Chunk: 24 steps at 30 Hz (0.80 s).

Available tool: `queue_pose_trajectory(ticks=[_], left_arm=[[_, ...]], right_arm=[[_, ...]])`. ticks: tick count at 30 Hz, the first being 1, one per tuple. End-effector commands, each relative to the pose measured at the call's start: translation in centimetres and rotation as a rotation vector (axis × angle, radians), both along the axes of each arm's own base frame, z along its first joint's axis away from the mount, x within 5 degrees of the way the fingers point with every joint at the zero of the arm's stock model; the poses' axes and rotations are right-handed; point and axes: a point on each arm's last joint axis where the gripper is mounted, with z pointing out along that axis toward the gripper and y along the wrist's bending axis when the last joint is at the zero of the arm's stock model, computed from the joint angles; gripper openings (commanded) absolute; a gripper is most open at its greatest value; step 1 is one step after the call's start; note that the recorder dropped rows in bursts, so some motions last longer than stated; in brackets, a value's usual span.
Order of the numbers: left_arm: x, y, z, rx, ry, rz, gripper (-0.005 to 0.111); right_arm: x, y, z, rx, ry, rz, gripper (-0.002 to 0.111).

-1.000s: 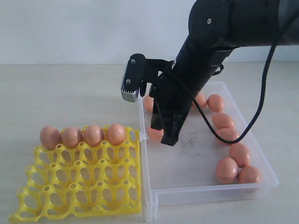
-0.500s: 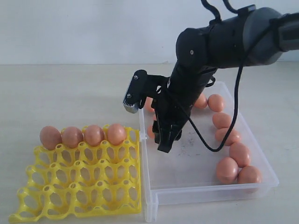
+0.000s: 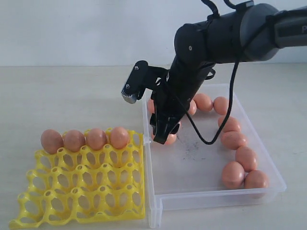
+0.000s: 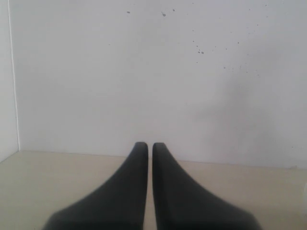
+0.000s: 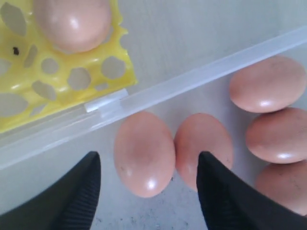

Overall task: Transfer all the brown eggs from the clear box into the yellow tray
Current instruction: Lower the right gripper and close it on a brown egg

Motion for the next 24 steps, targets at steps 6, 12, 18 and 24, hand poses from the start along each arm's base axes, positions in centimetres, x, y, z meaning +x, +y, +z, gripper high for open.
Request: queue_pose_trajectory(ticks=[6, 12, 18, 24], left_arm=[[0.0, 0.0, 0.1, 0.000, -0.009, -0.004, 0.004], [0.0, 0.0, 0.1, 0.000, -0.009, -0.004, 0.004], [0.0, 0.0, 0.1, 0.000, -0.009, -0.004, 0.004], [0.0, 0.0, 0.1, 0.000, -0.009, -0.004, 0.004]], right_arm=[[0.6, 0.4, -2.5, -0.051, 0.080, -0.012, 0.054], [0.9, 0.6, -3.6, -0.054, 0.086, -0.019, 0.054], [1.0, 0.7, -5.2, -0.068, 0.119, -0.040, 0.037], [1.3, 1.0, -5.0, -0.022, 0.092, -0.094, 0.000]])
